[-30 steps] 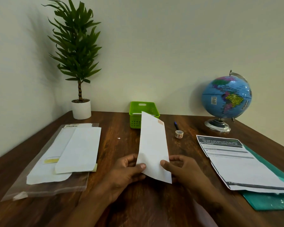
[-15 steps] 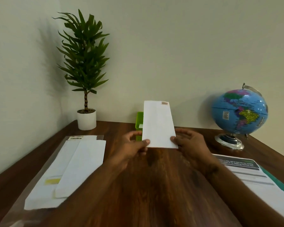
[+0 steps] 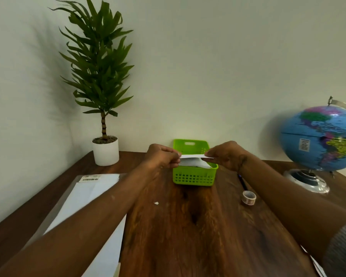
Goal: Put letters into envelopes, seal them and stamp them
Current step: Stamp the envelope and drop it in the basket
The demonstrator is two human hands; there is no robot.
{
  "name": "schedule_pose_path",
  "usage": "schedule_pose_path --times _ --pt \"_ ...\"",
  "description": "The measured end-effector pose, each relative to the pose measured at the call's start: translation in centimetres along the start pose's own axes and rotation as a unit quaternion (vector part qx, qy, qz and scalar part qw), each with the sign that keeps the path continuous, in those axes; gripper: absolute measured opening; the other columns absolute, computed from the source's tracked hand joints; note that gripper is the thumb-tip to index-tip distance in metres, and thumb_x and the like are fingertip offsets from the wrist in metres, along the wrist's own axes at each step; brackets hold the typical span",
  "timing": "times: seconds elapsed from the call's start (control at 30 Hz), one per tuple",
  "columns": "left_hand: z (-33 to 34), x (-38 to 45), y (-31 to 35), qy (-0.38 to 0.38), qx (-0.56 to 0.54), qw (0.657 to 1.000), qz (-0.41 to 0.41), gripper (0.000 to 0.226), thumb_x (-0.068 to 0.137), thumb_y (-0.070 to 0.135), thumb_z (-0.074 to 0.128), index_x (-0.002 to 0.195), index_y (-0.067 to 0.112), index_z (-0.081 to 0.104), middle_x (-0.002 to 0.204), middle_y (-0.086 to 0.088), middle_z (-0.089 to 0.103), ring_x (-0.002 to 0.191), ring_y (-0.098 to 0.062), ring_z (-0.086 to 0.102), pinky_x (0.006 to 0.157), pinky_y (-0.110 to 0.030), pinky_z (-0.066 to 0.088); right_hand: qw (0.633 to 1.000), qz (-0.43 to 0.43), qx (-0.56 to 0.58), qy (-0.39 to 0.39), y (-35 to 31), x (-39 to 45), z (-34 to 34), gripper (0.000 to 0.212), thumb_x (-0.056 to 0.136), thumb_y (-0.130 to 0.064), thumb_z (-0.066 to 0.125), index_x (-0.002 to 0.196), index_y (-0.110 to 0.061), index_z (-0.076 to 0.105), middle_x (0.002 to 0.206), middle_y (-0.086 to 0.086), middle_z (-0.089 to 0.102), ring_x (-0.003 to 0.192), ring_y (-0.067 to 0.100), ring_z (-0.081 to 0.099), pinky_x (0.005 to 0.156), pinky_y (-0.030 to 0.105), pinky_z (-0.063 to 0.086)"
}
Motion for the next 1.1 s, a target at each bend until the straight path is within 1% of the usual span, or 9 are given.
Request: schedule_pose_path --times 0.07,0.13,0.27,0.47,0.53,0.63,0.8,0.93,1.1 --pt "0.1 0.7 -0.8 -0.003 0.009 1.0 0.002 0.013 0.085 -0.004 0.075 0.095 -0.01 0.071 0.076 -0.016 0.068 0.065 -0.017 0.067 0.062 -0.022 0.062 0.999 0.027 0.004 0.025 1.0 1.2 0.1 0.014 0.092 0.019 0.062 0.08 0.012 0.058 0.093 0.029 0.06 0.076 0.036 0.062 0.073 0.039 0.065" --pt "0.2 1.4 -1.4 0.004 0.028 1.0 0.013 0.016 0.084 -0.002 0.076 0.096 -0.011 0.071 0.076 -0.017 0.068 0.064 -0.017 0.067 0.063 -0.023 0.062 0.997 0.003 -0.075 0.017 1.3 2.2 0.1 0.013 0.096 0.006 0.065 0.085 0.011 0.066 0.084 0.02 0.073 0.091 0.036 0.068 0.1 0.045 0.058" --pt "0.5 2.1 -1.9 0.027 0.064 0.997 0.042 0.023 0.084 0.003 0.079 0.101 -0.01 0.072 0.078 -0.016 0.07 0.066 -0.017 0.068 0.07 -0.028 0.063 0.982 -0.061 -0.153 0.087 2.1 2.8 -1.1 0.014 0.081 0.003 0.079 0.093 0.009 0.076 0.086 0.019 0.079 0.093 0.034 0.075 0.092 0.044 0.062" --pt "1.0 1.8 -1.6 0.024 0.301 0.938 0.168 0.034 0.069 0.042 0.09 0.097 0.026 0.08 0.082 0.01 0.069 0.073 -0.005 0.063 0.066 -0.024 0.048 0.956 -0.151 -0.253 0.01 2.5 2.3 0.0 0.041 0.073 -0.047 0.092 0.082 -0.008 0.081 0.079 0.006 0.076 0.076 0.014 0.067 0.064 0.031 0.05" --pt "1.1 1.8 -1.7 0.032 0.344 0.918 0.195 0.027 0.074 0.041 0.087 0.097 0.028 0.08 0.082 0.01 0.07 0.073 -0.006 0.061 0.067 -0.026 0.048 0.941 -0.185 -0.283 -0.009 2.5 1.9 0.2 0.048 0.067 -0.056 0.092 0.088 -0.014 0.082 0.09 0.001 0.077 0.086 0.011 0.068 0.071 0.03 0.05" --pt "1.1 2.0 -1.8 0.044 0.37 0.9 0.224 0.019 0.082 0.033 0.081 0.099 0.026 0.08 0.096 0.007 0.076 0.084 -0.01 0.067 0.081 -0.031 0.054 0.917 -0.226 -0.328 -0.016 2.7 1.5 0.0 0.043 0.07 -0.044 0.094 0.101 -0.016 0.082 0.108 0.001 0.076 0.102 0.014 0.068 0.081 0.028 0.05" --pt "1.6 1.9 -1.3 0.061 0.454 0.831 0.314 0.014 0.089 0.032 0.072 0.102 0.03 0.077 0.097 0.008 0.074 0.09 -0.016 0.061 0.074 -0.028 0.043 0.882 -0.307 -0.357 0.021 2.0 1.3 -0.3 0.016 0.087 -0.017 0.081 0.101 -0.009 0.082 0.102 0.007 0.08 0.09 0.017 0.072 0.065 0.004 0.043" --pt "2.2 1.4 -0.5 0.094 0.516 0.757 0.39 0.014 0.091 0.027 0.069 0.1 0.032 0.078 0.097 0.01 0.074 0.089 -0.019 0.059 0.065 -0.03 0.047 0.835 -0.351 -0.421 0.052 1.5 0.6 0.2 0.016 0.095 -0.017 0.069 0.106 -0.013 0.081 0.107 0.006 0.078 0.099 0.025 0.072 0.081 0.033 0.054" --pt "2.5 1.0 -1.4 0.062 0.608 0.692 0.385 0.04 0.076 0.015 0.075 0.11 0.034 0.075 0.108 0.013 0.073 0.095 -0.02 0.059 0.066 -0.032 0.05 0.753 -0.373 -0.541 0.021 2.6 0.0 0.9 0.032 0.097 -0.003 0.056 0.12 -0.013 0.076 0.12 0.007 0.071 0.111 0.031 0.067 0.083 0.044 0.056"
Point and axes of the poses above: each hand's wrist, its own x-axis towards the middle knuckle, its own z-axis out of the palm, y = z × x, the point moved 5 cm from there along x, towards the middle knuckle
